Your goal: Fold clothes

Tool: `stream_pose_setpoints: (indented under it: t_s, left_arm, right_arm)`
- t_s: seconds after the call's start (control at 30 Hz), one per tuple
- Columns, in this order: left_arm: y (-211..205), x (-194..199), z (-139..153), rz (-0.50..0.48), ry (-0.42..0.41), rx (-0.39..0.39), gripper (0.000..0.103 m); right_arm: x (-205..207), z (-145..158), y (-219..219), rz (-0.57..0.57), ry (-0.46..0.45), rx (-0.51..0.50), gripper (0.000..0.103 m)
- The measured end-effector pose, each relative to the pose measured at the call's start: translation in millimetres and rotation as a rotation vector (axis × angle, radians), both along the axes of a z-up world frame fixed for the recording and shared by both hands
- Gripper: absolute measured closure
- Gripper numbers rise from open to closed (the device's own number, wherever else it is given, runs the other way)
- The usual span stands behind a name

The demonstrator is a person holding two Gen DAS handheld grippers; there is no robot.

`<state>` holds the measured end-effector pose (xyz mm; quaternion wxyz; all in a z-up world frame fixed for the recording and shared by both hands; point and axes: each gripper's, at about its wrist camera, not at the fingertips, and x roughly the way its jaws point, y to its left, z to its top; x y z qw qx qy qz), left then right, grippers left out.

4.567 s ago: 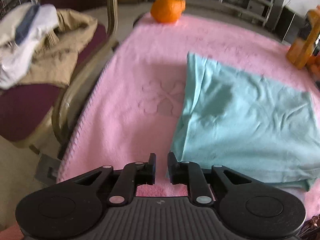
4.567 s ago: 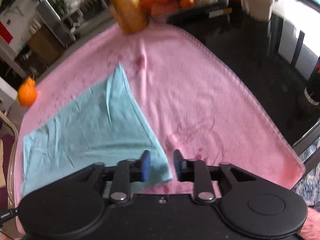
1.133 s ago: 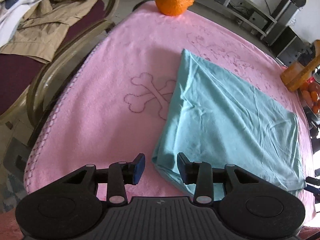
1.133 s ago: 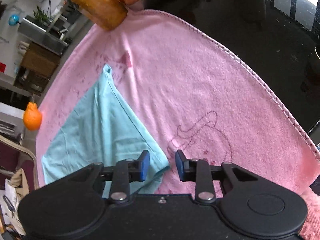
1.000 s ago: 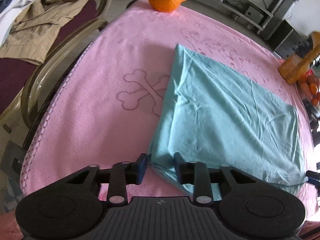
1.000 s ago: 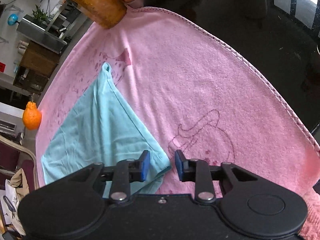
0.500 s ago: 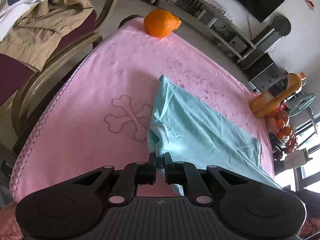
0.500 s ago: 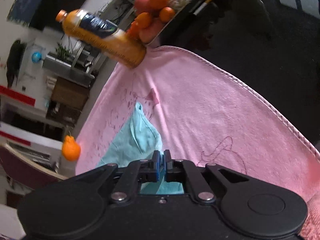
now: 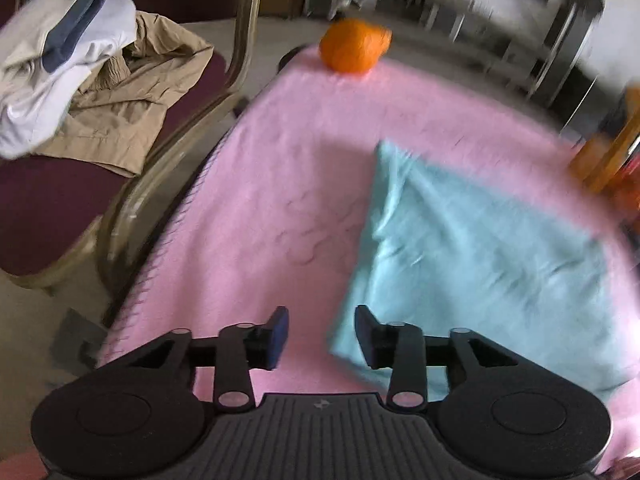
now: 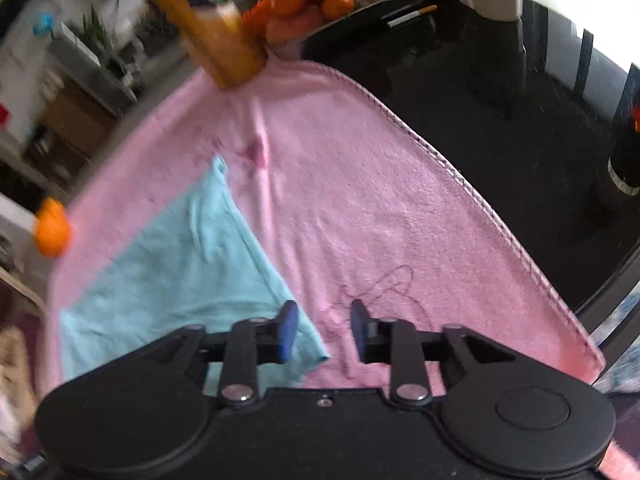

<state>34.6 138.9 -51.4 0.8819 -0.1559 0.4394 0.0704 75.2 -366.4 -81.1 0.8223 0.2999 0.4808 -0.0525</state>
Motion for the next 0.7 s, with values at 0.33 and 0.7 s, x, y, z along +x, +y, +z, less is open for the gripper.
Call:
stream_pose_setpoints:
  t_s: [0.33,0.7]
  left_arm:
    - [6.6,24.2,-29.4,0.049,0.131,-0.152,0.070]
    - [-4.0,20.1,-17.7,-0.027,0.039,-0.158,0.098]
  right_arm:
    - [8.6,-11.9,-1.8,-0.020,0.055,0.039,0.072]
    - [10.4,-20.7,-3.7,-0.019,0.099,0.021,0.072]
